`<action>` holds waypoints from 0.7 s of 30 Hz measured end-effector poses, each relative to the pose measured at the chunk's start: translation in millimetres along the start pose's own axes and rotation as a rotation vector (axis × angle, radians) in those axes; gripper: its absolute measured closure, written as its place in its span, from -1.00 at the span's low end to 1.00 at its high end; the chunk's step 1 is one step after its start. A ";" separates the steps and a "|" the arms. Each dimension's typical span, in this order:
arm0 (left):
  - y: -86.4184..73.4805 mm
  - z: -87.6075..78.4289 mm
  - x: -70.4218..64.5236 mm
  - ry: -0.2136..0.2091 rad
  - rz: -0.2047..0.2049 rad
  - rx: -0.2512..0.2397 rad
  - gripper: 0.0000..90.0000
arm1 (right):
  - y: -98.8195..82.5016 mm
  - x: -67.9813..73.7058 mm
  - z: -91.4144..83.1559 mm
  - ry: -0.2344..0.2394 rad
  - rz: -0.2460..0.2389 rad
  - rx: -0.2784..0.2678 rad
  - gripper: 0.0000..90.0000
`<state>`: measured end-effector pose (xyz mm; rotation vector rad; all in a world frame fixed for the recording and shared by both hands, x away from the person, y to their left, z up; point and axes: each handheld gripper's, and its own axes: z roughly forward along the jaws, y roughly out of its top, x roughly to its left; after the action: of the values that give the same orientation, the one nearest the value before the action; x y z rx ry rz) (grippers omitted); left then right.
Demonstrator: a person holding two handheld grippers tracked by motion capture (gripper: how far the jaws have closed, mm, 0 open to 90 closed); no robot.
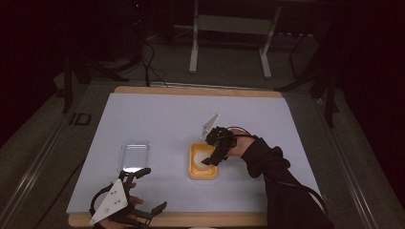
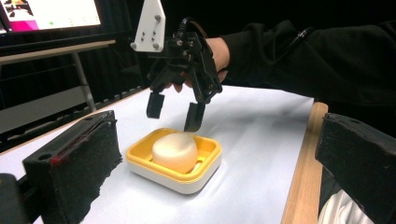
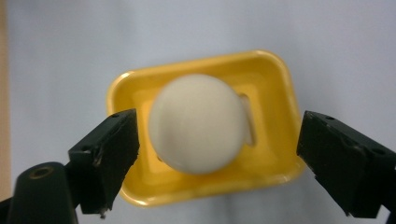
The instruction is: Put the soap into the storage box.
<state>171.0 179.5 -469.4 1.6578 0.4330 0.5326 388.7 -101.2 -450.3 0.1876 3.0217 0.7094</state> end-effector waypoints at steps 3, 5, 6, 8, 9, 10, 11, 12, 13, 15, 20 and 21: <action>0.0 -0.2 -0.1 0.000 -0.001 -0.001 -1.00 | -1.5 -1.1 -3.3 -0.046 0.024 0.009 -0.70; 0.0 -0.3 -0.1 0.000 -0.002 -0.001 -1.00 | -3.7 -2.3 -6.3 -0.058 0.049 0.004 -0.70; 0.0 -0.3 -0.1 0.000 -0.002 -0.001 -1.00 | -4.7 -3.4 -7.6 -0.074 0.071 0.010 -0.70; 0.0 -0.3 -0.2 0.000 -0.002 -0.001 -1.00 | -7.3 -3.8 -11.2 -0.099 0.092 0.012 -0.70; 0.0 -0.3 -0.2 -0.001 -0.002 -0.001 -1.00 | -8.3 -3.8 -12.9 -0.106 0.098 0.008 -0.70; 0.0 -0.4 -0.3 -0.001 -0.003 -0.001 -1.00 | -9.7 -3.4 -14.7 -0.108 0.116 0.006 -0.70; 0.0 -0.4 -0.3 -0.001 -0.002 -0.001 -1.00 | -11.6 -3.0 -16.7 -0.107 0.121 -0.005 -0.70; 0.0 -0.5 -0.2 -0.001 -0.003 -0.001 -1.00 | -13.8 -2.0 -18.8 -0.107 0.130 -0.015 -0.71; 0.0 -0.5 -0.2 -0.001 -0.003 -0.001 -1.00 | -16.3 -1.4 -20.6 -0.112 0.138 -0.024 -0.71; 0.0 -0.6 -0.2 -0.002 -0.004 -0.002 -1.00 | -22.0 1.4 -24.5 -0.134 0.151 -0.037 -0.70; -0.2 0.2 -0.3 -0.004 -0.003 0.001 -1.00 | -38.2 6.4 -34.5 -0.175 0.199 -0.091 -0.70; -0.3 0.4 -0.2 -0.004 -0.004 0.002 -1.00 | -41.0 7.3 -35.9 -0.178 0.206 -0.098 -0.70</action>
<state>171.0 179.1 -469.7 1.6592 0.4338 0.5264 374.8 -152.5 -436.4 0.5348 2.8170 0.8049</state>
